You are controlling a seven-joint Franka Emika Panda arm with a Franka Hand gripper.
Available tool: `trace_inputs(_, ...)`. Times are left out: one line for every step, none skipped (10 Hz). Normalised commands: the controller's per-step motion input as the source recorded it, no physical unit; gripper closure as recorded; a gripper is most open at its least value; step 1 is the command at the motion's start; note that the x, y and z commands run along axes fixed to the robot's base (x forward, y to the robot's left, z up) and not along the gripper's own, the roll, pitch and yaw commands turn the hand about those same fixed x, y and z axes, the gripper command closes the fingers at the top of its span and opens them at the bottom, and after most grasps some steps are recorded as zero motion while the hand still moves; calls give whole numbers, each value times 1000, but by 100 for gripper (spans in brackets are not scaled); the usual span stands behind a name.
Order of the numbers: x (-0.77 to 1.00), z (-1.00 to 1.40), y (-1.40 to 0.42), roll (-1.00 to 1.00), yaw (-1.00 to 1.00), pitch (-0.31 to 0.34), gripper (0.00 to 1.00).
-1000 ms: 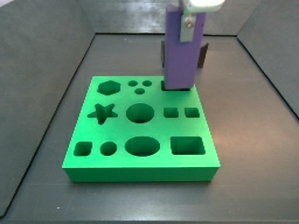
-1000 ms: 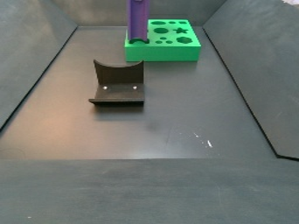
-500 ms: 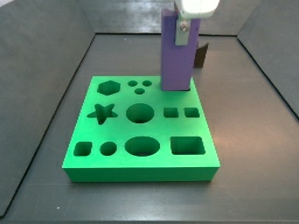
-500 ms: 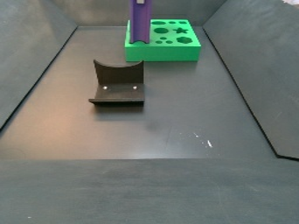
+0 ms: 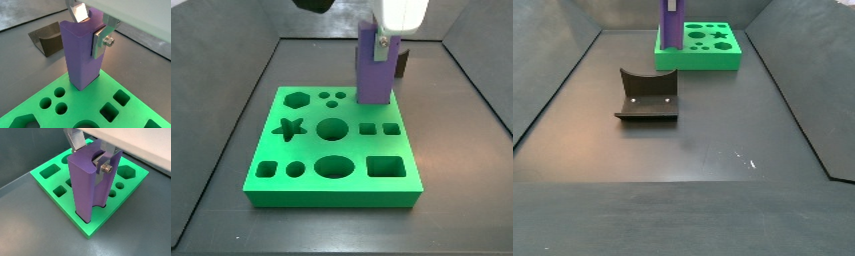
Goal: Insert the arch object.
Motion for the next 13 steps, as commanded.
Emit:
trace_inputs(0,-263,0,-74,-17,0,100)
trace_inputs(0,-263,0,-50,-23,0,100)
trace_inputs(0,-257,0,-23,-29,0,100)
trace_inputs(0,-243,0,-7,-34,0,100)
trace_inputs(0,-214,0,0,-37,0,100)
trace_inputs(0,-186,0,0,-37,0,100)
trace_inputs(9,-189,0,0,-60,0,100)
trace_inputs(51,-211,0,0,-83,0,100)
trace_inputs(40,-217,0,0,-77,0,100)
trace_inputs(23,-217,0,0,-66,0,100)
trace_inputs(6,-223,0,0,-60,0,100)
trace_inputs(0,-220,0,0,-60,0,100)
trace_inputs(20,0,49,-44,0,0,100)
